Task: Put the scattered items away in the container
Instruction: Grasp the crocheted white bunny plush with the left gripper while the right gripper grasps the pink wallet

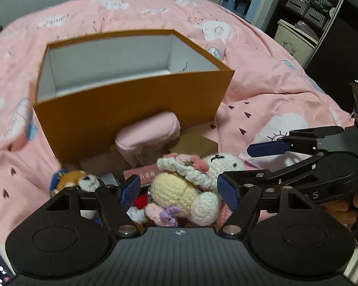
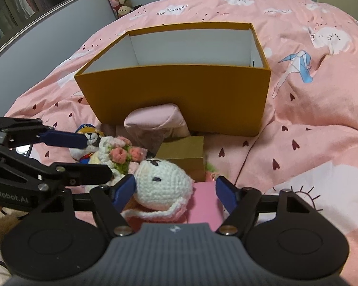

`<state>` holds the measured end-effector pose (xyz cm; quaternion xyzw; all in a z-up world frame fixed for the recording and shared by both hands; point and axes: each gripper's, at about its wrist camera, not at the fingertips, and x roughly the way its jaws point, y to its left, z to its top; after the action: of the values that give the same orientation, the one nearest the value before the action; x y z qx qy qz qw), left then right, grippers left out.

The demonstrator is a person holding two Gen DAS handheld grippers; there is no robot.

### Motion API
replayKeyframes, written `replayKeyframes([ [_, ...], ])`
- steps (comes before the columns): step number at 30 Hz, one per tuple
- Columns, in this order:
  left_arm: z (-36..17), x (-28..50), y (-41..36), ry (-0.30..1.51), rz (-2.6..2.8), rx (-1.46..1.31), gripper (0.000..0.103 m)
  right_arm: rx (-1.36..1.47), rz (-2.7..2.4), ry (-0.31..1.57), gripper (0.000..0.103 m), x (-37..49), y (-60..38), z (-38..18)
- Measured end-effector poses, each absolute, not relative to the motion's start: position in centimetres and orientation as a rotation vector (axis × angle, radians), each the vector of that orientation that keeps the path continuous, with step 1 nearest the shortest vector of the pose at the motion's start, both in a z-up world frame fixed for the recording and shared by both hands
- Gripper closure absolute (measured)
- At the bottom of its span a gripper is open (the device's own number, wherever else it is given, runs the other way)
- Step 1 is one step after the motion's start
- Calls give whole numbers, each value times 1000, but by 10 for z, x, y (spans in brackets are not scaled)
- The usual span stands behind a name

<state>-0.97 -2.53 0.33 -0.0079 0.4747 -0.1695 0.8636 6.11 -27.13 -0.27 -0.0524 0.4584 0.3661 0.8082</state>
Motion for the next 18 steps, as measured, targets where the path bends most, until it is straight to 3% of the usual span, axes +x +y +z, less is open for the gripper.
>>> replayKeyframes([
  [7, 5, -15, -44, 967, -415, 127, 19, -224, 789, 961, 27, 61, -281, 4],
  [16, -20, -14, -68, 953, -419, 313, 17, -76, 785, 1103, 26, 80, -297, -20],
  [18, -26, -12, -68, 959, -409, 324, 21, -70, 799, 1124, 26, 82, -294, -26],
])
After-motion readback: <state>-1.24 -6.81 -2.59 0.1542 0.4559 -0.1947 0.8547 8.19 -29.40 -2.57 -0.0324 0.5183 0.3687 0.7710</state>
